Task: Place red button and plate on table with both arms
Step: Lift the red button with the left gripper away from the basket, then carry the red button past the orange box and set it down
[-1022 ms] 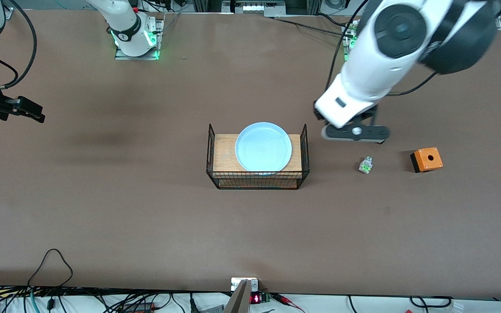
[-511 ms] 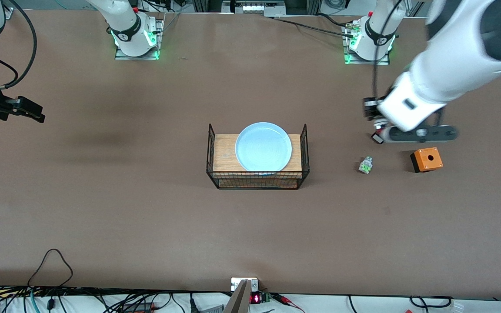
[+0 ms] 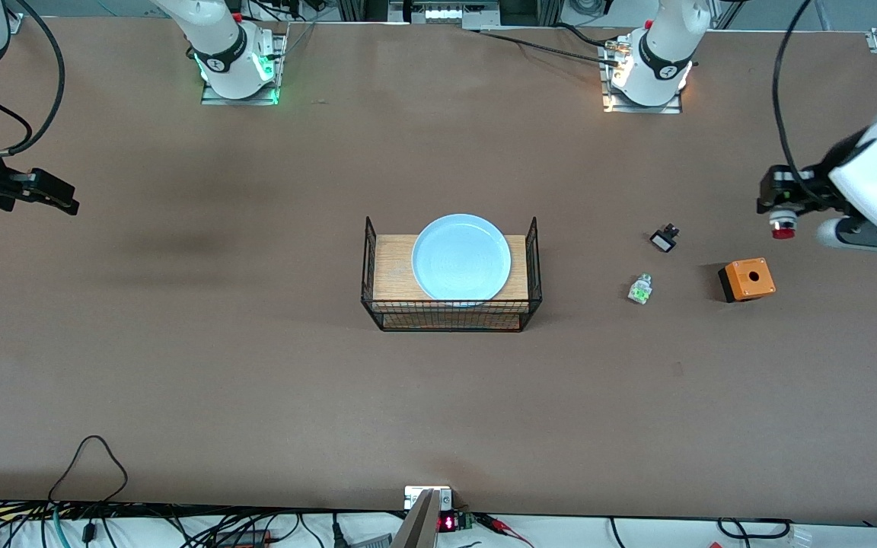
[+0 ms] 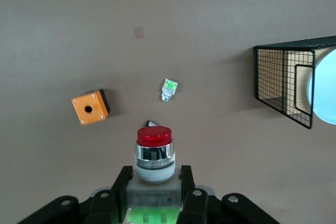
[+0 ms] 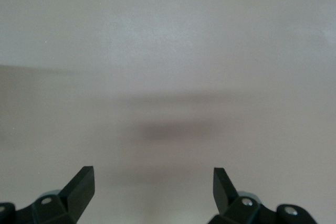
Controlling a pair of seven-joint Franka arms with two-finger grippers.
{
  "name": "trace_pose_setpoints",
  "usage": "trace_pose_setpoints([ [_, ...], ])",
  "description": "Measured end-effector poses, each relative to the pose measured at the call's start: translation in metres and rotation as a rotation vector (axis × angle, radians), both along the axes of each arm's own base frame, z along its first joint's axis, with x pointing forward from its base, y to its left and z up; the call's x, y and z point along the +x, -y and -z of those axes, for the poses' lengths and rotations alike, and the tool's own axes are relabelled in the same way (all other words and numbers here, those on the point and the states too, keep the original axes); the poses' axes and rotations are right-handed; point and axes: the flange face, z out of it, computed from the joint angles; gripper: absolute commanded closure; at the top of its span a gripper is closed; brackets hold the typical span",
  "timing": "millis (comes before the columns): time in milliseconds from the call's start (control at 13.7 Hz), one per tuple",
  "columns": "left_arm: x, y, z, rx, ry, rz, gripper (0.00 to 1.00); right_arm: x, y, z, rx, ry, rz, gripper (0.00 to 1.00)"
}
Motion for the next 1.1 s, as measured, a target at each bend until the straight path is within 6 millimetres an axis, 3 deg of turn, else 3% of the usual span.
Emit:
trace_pose_setpoints([
  [292,0.019,-0.010,0.028,-0.008,0.086,0.038,0.68,0.000,0.000,0.000,0.000,0.000,0.000,0.00],
  [584,0.023,-0.021,0.039,0.053,0.146,0.104,0.65,0.000,-0.001,0.000,0.000,0.000,-0.001,0.00],
  [730,0.027,-0.032,0.058,0.066,0.149,0.097,0.65,0.000,-0.001,0.000,0.000,0.000,-0.002,0.00],
  [876,0.033,-0.047,0.093,0.065,0.112,0.089,0.65,0.000,-0.001,0.000,0.000,0.000,-0.002,0.00],
  [1095,0.055,-0.050,0.175,0.055,0.035,0.093,0.65,0.000,-0.001,0.000,0.000,-0.001,-0.002,0.00],
])
